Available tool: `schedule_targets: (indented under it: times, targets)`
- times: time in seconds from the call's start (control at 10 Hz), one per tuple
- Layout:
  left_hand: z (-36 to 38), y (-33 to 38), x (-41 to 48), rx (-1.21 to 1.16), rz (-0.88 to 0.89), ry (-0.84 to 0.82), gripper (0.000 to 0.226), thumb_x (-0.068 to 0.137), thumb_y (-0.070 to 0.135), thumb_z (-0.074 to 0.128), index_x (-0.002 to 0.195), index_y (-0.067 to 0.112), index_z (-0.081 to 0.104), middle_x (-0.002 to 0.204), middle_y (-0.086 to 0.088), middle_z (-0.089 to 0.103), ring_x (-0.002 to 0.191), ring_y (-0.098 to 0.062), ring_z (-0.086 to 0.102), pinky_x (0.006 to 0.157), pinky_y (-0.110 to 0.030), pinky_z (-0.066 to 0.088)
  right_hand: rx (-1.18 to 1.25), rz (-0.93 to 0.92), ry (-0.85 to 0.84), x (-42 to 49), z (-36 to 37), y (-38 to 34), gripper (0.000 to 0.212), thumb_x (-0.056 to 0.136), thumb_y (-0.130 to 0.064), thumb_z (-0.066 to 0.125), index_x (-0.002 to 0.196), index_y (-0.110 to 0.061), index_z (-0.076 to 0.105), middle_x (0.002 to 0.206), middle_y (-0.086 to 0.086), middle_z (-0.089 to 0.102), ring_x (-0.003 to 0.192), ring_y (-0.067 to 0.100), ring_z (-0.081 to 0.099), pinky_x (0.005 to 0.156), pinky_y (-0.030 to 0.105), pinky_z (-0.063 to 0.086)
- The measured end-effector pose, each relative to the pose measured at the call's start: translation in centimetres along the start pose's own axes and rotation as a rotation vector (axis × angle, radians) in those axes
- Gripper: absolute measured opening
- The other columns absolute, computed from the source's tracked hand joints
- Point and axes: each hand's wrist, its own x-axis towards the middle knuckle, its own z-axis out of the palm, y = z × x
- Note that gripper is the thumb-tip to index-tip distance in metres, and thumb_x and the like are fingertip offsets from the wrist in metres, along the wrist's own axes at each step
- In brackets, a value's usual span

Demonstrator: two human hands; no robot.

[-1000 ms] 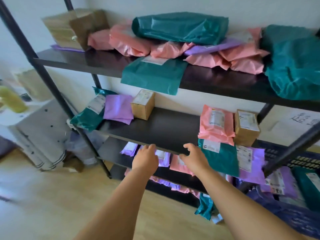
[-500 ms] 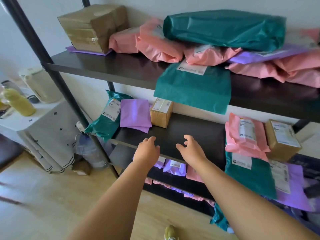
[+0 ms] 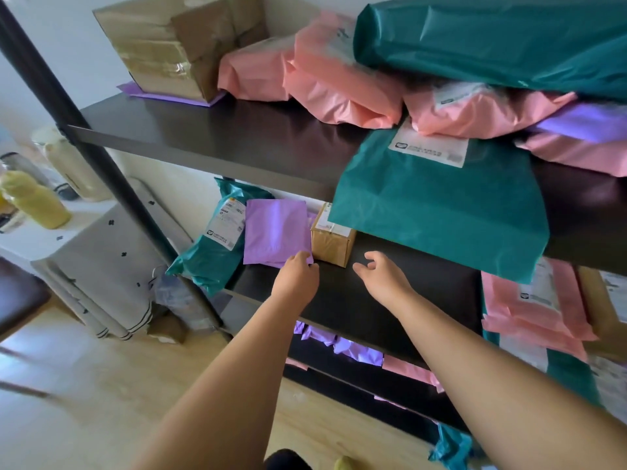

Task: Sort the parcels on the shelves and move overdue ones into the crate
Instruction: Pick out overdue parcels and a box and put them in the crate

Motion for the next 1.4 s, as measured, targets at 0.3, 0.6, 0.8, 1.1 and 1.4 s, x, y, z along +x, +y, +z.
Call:
schedule_targets:
  times: [0.3, 0.6, 0.8, 1.1, 1.4]
  targets:
    - [-2.8, 0.5, 5.6, -0.201, 0.068, -0.120, 0.051, 0.102, 0.012, 0.040, 0.151, 0.009, 0.027, 0.149, -0.014, 0.040, 0.135, -0.032, 0.042, 0.108, -0.038, 0.037, 0.196, 0.184, 0.052, 2.7, 1.2, -5.0, 0.057, 0.102, -0.044, 0.044, 0.153, -0.024, 0.028, 0.159, 0.003, 0.028, 0.142, 0.027, 0.032, 0.113, 0.042, 0.028]
    - [-3.1, -0.8, 8.0, -0.411, -0.001, -0.325, 0.037, 0.105, 0.024, 0.040, 0.141, 0.025, 0.043, 0.127, -0.003, 0.053, 0.112, -0.017, 0.053, 0.098, -0.033, 0.047, 0.208, 0.301, 0.087, 5.6, 4.8, -5.1, 0.072, 0.090, -0.057, 0.050, 0.152, -0.036, 0.023, 0.154, 0.002, 0.037, 0.135, 0.029, 0.044, 0.108, 0.053, 0.039]
    - [-2.8, -1.4, 7.2, -0.480, 0.004, -0.336, 0.042, 0.105, 0.024, 0.040, 0.146, 0.017, 0.041, 0.141, -0.003, 0.050, 0.126, -0.021, 0.049, 0.099, -0.030, 0.041, 0.219, 0.321, 0.145, 2.2, 3.3, -6.6, 0.060, 0.101, -0.039, 0.049, 0.154, -0.023, 0.025, 0.154, 0.006, 0.037, 0.136, 0.027, 0.042, 0.099, 0.036, 0.039]
    - [-0.9, -2.7, 4.2, -0.480, -0.051, -0.251, 0.034, 0.100, 0.038, 0.047, 0.109, 0.010, 0.064, 0.085, 0.003, 0.065, 0.072, -0.010, 0.057, 0.068, -0.024, 0.049, 0.131, 0.331, 0.190, -1.8, 4.3, -4.4, 0.050, 0.101, -0.047, 0.042, 0.137, -0.014, 0.050, 0.114, 0.004, 0.062, 0.079, 0.010, 0.058, 0.062, 0.021, 0.047]
    - [0.1, -4.7, 0.9, -0.454, -0.094, -0.202, 0.035, 0.086, 0.047, 0.065, 0.082, 0.013, 0.058, 0.082, -0.001, 0.069, 0.067, -0.014, 0.061, 0.065, -0.031, 0.052, 0.240, 0.344, 0.234, -5.3, 6.8, -1.2, 0.044, 0.095, -0.052, 0.054, 0.120, -0.015, 0.052, 0.096, -0.005, 0.062, 0.073, 0.004, 0.059, 0.054, 0.018, 0.044]
